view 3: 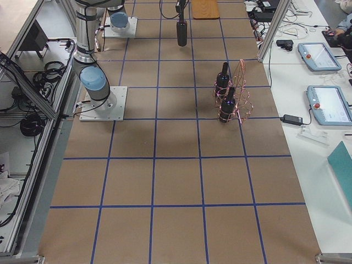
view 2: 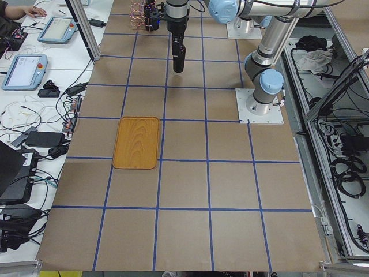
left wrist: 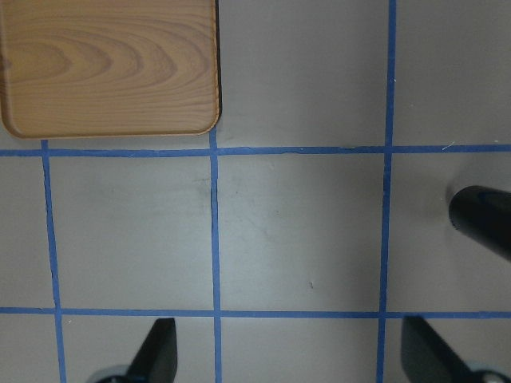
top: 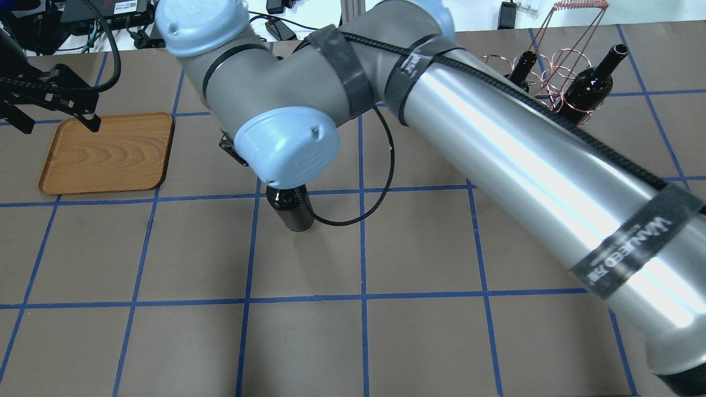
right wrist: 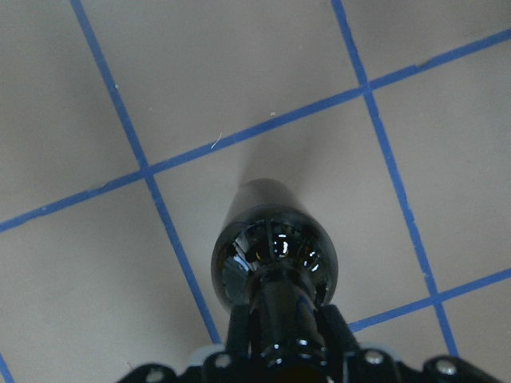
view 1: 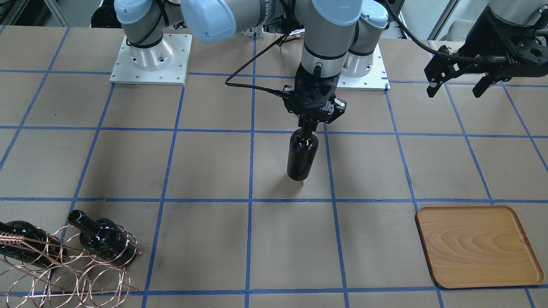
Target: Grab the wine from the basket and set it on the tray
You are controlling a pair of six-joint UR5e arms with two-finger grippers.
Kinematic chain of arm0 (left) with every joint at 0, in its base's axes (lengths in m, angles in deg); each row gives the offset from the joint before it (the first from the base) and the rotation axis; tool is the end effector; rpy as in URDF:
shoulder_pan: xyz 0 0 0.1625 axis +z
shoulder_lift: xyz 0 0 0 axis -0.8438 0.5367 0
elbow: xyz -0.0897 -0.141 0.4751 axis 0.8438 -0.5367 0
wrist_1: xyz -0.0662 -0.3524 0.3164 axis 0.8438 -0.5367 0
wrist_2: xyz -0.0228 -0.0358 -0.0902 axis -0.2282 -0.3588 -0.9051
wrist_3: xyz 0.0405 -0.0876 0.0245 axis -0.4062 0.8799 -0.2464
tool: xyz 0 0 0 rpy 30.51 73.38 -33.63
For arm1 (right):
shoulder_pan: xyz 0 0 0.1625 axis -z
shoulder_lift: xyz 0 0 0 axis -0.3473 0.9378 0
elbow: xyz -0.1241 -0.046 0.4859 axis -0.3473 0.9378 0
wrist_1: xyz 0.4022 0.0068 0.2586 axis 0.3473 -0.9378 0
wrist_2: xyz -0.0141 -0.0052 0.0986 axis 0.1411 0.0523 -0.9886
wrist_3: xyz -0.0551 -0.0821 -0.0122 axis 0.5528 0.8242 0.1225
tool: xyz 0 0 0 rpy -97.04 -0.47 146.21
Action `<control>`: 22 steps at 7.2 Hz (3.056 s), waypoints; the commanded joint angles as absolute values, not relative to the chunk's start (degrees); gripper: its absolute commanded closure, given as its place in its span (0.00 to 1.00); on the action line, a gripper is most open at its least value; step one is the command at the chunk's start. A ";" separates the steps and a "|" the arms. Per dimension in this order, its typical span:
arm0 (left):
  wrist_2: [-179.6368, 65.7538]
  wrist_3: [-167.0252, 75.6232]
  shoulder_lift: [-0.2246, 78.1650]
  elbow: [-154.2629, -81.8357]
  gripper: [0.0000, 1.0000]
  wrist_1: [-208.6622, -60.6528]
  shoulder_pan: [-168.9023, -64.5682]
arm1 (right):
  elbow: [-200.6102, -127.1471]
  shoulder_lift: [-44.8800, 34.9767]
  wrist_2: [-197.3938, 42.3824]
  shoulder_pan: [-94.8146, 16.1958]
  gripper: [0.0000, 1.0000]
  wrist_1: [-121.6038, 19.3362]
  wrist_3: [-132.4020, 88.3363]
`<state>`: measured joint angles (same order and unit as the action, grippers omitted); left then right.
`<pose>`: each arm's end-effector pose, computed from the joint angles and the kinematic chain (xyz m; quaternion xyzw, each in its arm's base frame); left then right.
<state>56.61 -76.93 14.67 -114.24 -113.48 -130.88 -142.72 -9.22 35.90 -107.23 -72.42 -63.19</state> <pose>0.0241 -0.5333 0.6295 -0.0018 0.9996 -0.0154 0.0230 0.5732 -0.5280 0.4748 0.1746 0.9845 -0.0132 0.0095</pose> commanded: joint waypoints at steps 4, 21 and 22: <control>56.61 -77.13 14.98 -114.35 0.00 -113.47 -130.84 | -141.37 -12.10 36.13 -110.11 1.00 -74.76 -66.18; 53.72 -60.96 14.98 -124.45 0.00 -106.64 -151.41 | -149.10 15.84 34.46 -68.54 0.00 -51.46 -2.64; 53.63 -60.78 15.50 -124.98 0.00 -106.53 -151.41 | -150.15 16.12 36.99 -68.45 0.00 -57.91 -2.46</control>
<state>53.81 -60.98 14.88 -123.68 -107.48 -151.22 -149.03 15.25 34.98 -68.99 -52.81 -3.62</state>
